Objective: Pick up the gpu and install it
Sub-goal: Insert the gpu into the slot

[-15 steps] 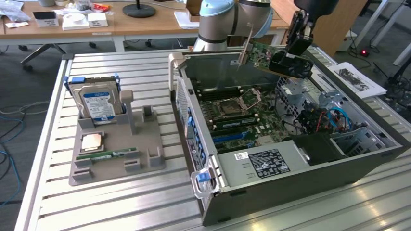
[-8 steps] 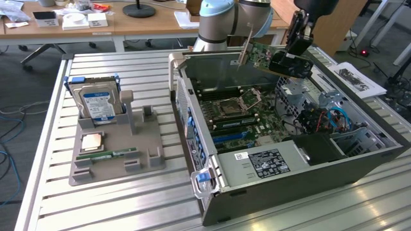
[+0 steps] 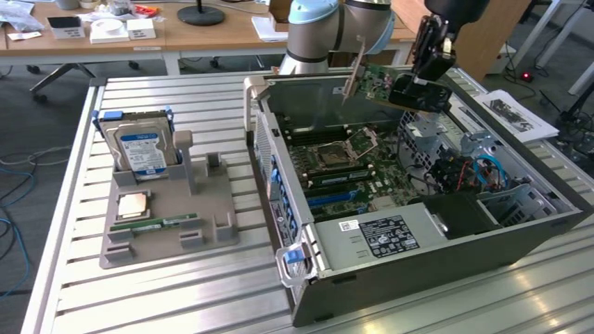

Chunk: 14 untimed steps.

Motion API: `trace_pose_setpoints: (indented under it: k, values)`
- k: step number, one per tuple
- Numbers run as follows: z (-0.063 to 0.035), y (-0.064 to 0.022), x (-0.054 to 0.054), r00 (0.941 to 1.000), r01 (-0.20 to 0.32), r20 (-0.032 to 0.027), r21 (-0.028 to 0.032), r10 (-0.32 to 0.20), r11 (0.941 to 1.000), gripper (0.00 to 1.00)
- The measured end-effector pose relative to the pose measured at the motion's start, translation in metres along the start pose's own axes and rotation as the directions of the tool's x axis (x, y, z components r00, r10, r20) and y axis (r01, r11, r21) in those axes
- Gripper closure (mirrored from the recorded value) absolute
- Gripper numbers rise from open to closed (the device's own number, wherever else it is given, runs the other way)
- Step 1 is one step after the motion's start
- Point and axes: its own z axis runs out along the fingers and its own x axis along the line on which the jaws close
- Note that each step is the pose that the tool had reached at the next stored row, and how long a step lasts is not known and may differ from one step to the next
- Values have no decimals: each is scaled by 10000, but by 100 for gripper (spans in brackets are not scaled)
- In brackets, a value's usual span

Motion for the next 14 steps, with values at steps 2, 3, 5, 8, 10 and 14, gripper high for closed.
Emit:
trace_pose_setpoints:
  k: [2,3,5,8,10,14]
  values:
    - [1,0,0,9994,359,-15,-10,-359,9994,73]
    - [2,0,0,9985,538,-23,-15,-538,9985,73]
    - [4,0,0,9958,914,-38,-26,-914,9958,73]
    - [6,0,0,9894,1449,-59,-44,-1449,9894,73]
    - [7,0,0,9836,1803,-72,-56,-1803,9836,73]
    - [11,-1,0,9678,2514,-99,-82,-2515,9678,73]
